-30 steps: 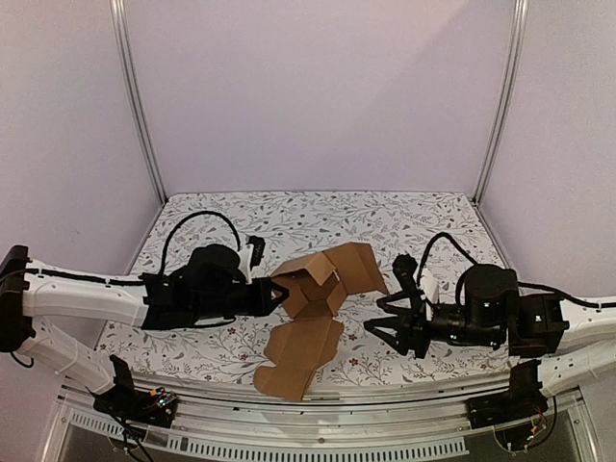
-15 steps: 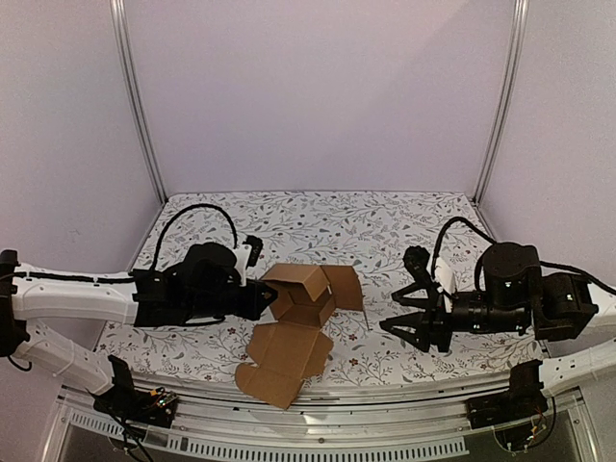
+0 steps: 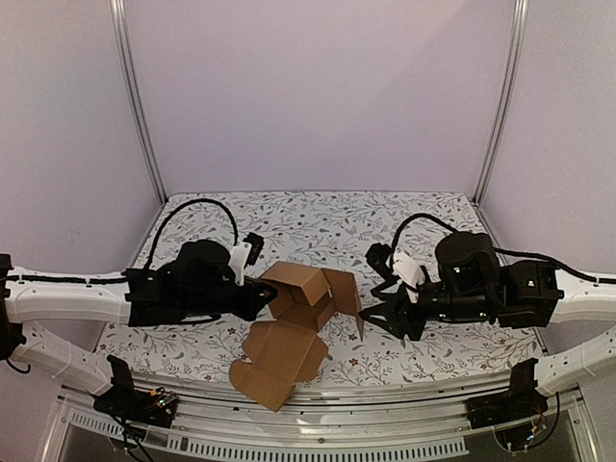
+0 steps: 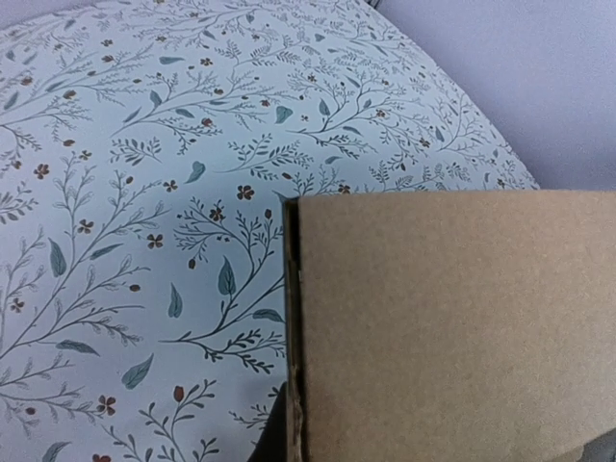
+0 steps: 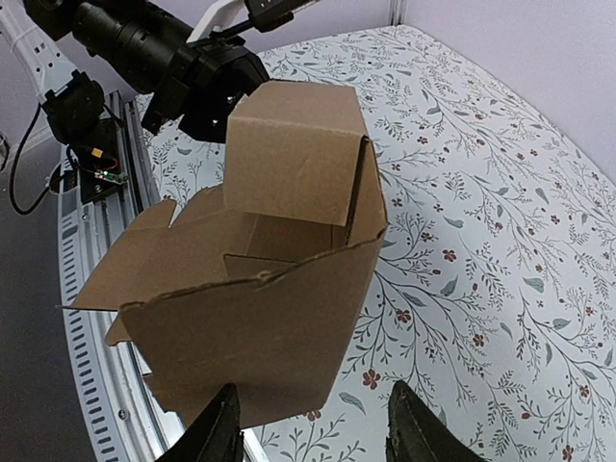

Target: Fold the paper box

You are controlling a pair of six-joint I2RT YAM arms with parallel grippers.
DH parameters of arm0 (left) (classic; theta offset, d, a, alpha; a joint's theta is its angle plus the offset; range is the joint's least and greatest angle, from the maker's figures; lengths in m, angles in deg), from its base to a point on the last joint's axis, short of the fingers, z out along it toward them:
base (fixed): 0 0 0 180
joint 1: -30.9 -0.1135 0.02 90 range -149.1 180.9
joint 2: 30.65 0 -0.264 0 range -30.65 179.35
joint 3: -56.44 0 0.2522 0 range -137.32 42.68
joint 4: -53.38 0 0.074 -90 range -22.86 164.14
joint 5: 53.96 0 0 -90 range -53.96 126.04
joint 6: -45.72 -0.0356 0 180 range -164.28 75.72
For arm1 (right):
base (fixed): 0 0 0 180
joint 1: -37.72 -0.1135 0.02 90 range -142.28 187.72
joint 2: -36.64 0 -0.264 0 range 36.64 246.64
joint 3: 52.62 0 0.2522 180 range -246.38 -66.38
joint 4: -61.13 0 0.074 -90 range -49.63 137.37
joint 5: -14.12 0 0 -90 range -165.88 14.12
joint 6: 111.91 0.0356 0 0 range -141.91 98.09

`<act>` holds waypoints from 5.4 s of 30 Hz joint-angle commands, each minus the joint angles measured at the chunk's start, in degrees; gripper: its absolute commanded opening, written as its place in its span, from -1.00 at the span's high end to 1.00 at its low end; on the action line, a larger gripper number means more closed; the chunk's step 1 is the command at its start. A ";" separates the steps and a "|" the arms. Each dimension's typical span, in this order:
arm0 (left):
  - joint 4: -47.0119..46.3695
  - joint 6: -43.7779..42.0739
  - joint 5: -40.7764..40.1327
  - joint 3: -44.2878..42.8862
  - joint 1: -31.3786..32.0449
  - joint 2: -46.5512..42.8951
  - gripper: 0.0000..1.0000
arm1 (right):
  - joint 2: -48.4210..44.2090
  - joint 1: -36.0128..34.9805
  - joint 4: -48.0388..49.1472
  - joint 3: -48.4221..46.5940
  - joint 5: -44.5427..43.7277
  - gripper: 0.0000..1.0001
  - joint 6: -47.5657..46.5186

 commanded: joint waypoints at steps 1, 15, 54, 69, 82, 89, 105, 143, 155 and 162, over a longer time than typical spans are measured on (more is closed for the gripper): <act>-0.45 -1.28 0.66 0.44 -0.77 -0.52 1.00 | 3.81 0.73 4.03 -2.79 4.66 0.01 -0.81; -0.91 -0.74 -1.37 0.53 -0.71 0.13 1.00 | 15.23 0.69 10.88 -7.09 10.26 0.12 -0.34; 9.83 14.16 -19.94 -3.84 2.49 4.87 1.00 | 39.92 -4.30 18.85 -20.42 -19.21 0.02 10.04; 10.88 17.49 -22.49 -5.32 4.04 6.53 1.00 | 45.13 -5.24 23.48 -22.58 -29.73 0.05 13.67; 10.48 20.83 -22.51 -6.30 5.55 8.72 1.00 | 49.00 -6.14 28.08 -23.66 -37.93 0.53 13.90; 10.22 21.58 -22.36 -6.79 5.61 9.60 1.00 | 50.40 -7.55 28.76 -24.55 -40.13 1.00 14.01; 10.64 19.80 -18.52 -7.88 5.70 9.59 0.02 | 51.63 -9.26 27.36 -26.09 -47.56 1.00 12.34; 17.53 1.77 -14.96 -5.87 3.06 1.21 0.01 | 54.49 2.61 69.02 -1.57 -2.48 1.00 -4.29; 13.27 1.46 -9.83 -6.07 2.23 9.03 0.13 | 60.89 2.65 80.04 -0.10 -1.73 1.00 -5.85; 13.39 2.11 -9.46 -6.37 2.20 12.14 0.23 | 63.32 2.57 82.36 -1.66 -0.71 0.65 -5.26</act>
